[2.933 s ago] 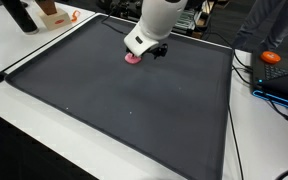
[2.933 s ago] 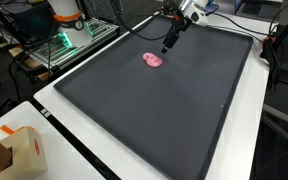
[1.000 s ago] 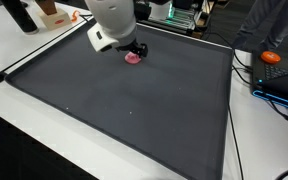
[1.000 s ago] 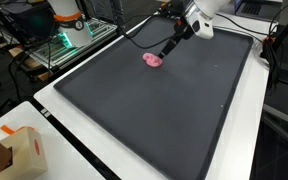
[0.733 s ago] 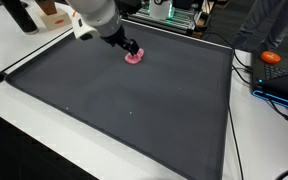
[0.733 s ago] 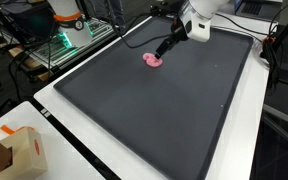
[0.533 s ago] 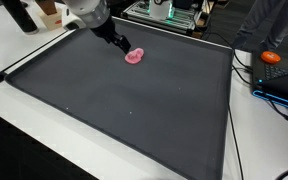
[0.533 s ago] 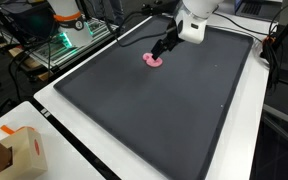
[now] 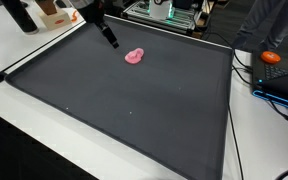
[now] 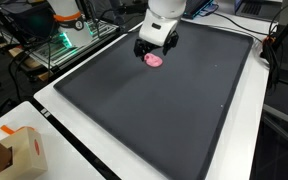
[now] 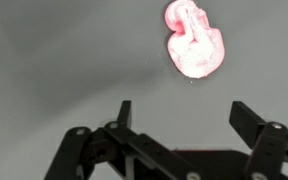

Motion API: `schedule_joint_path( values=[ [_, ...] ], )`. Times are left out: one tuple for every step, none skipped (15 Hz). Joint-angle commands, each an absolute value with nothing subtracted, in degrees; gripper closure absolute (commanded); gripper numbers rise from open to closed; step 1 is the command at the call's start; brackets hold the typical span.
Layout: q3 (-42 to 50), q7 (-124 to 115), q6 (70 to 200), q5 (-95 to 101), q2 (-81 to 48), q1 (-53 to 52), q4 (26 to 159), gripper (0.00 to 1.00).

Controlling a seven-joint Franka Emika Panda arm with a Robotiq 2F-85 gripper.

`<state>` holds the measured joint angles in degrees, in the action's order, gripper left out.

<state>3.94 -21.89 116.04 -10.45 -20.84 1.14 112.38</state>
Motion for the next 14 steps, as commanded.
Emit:
schedule_joint_path(
  values=[
    [4.8,-26.0,121.7,-16.3,-14.5,2.3,122.5,0.00],
    [5.2,-26.9,122.4,-17.8,-13.7,2.7,124.2,0.00],
    [5.5,-27.9,123.3,-19.3,-12.9,3.0,125.8,0.00],
    [5.6,-28.6,124.3,-21.0,-12.1,3.3,127.5,0.00],
    [5.8,-29.1,125.4,-22.9,-11.6,3.7,129.1,0.00],
    [5.8,-29.6,126.7,-25.1,-11.3,4.0,130.7,0.00],
    [5.9,-29.7,127.9,-27.5,-11.1,4.3,132.1,0.00],
    [5.8,-29.8,129.1,-30.1,-11.0,4.6,133.3,0.00],
    [5.8,-30.2,130.7,-32.3,-11.0,4.8,134.4,0.00],
    [5.7,-29.9,131.7,-35.3,-11.0,5.2,135.5,0.00],
    [5.5,-29.4,132.6,-38.3,-11.0,5.6,136.4,0.00],
    [5.5,-29.0,133.4,-41.5,-11.1,5.7,137.2,0.00],
    [5.4,-28.7,134.1,-44.9,-11.2,5.8,137.9,0.00],
    [5.4,-28.4,134.7,-48.3,-11.3,5.9,138.4,0.00]
  ],
)
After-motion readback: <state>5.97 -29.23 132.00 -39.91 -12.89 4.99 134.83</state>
